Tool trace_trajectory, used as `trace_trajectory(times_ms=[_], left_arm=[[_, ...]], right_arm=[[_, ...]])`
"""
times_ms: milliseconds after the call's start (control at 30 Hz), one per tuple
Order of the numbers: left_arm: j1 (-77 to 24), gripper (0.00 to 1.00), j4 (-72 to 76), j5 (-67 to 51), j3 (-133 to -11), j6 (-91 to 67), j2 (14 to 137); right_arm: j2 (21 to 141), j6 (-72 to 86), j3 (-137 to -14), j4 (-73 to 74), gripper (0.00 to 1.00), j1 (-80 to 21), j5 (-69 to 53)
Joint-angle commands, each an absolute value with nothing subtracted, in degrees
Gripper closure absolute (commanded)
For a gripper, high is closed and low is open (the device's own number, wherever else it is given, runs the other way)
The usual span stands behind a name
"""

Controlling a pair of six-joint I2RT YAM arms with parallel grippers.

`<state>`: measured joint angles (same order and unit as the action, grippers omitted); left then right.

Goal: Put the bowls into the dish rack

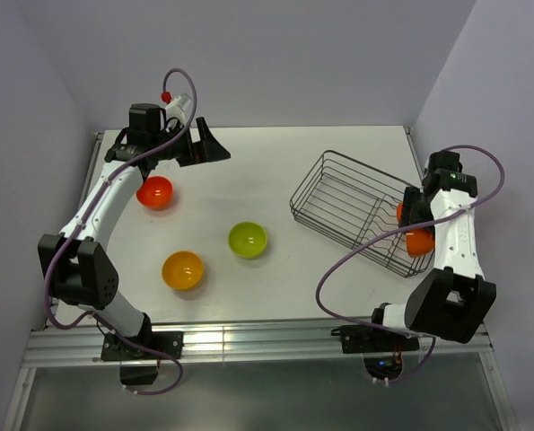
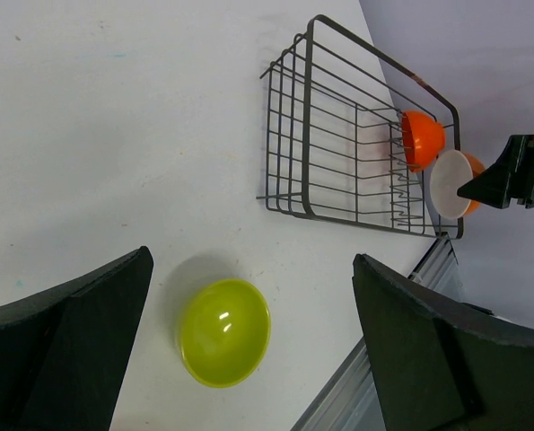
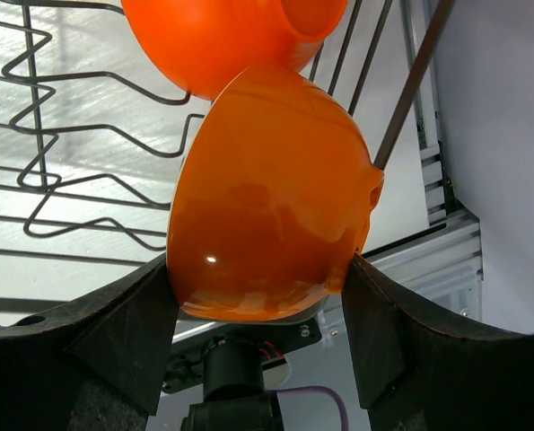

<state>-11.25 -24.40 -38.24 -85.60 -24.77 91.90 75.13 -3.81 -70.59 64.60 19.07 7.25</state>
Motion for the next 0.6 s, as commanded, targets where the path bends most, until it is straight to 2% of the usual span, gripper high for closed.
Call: trace_trajectory(times_ms=[0, 567], left_arm=[[-10.99, 0.01, -22.06, -39.11, -86.13, -25.4, 90.61], [-10.81, 0.01, -21.1, -39.11, -85.78, -25.31, 90.62]], right_arm=[[75.76, -2.03, -70.31, 61.88, 1.0, 17.41, 10.54], [77.26, -2.81, -67.24, 61.52, 1.0, 13.27, 12.83]])
